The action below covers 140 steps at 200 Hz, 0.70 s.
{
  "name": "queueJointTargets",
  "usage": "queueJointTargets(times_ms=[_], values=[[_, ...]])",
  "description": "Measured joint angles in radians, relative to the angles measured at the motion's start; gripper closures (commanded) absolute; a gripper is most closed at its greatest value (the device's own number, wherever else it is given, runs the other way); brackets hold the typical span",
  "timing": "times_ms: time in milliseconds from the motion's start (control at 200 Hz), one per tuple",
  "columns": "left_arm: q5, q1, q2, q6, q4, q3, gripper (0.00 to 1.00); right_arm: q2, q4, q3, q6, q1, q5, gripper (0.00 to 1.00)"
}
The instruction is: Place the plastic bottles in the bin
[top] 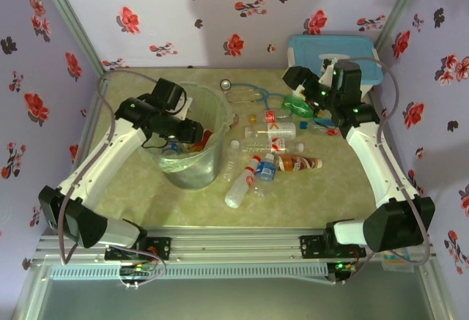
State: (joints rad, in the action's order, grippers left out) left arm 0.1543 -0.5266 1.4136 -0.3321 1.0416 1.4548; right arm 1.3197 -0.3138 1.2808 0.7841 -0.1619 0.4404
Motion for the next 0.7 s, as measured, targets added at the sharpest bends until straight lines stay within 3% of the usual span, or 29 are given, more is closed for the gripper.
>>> queueJointTargets(times_ms=[200, 300, 400, 450, 545, 700], values=[[0.003, 0.0, 0.01, -0.002, -0.031, -0.026, 0.45, -0.068, -0.114, -0.034, -0.008, 0.116, -0.086, 0.15], [-0.004, 0.0, 0.004, -0.002, -0.039, -0.026, 0.44, -0.126, -0.161, -0.115, -0.017, 0.209, -0.124, 0.23], [-0.016, 0.0, -0.006, -0.003, -0.036, -0.018, 0.4, -0.162, -0.175, -0.224, -0.012, 0.29, -0.139, 0.25], [-0.025, 0.0, -0.006, 0.0, -0.026, 0.004, 0.37, -0.165, -0.179, -0.278, -0.001, 0.325, -0.143, 0.2], [-0.047, -0.001, -0.006, 0.007, -0.006, 0.066, 0.28, -0.145, -0.182, -0.356, 0.031, 0.372, -0.154, 0.02], [-0.081, -0.001, -0.014, 0.005, -0.01, 0.145, 0.17, -0.093, -0.13, -0.415, 0.111, 0.393, -0.173, 0.01]])
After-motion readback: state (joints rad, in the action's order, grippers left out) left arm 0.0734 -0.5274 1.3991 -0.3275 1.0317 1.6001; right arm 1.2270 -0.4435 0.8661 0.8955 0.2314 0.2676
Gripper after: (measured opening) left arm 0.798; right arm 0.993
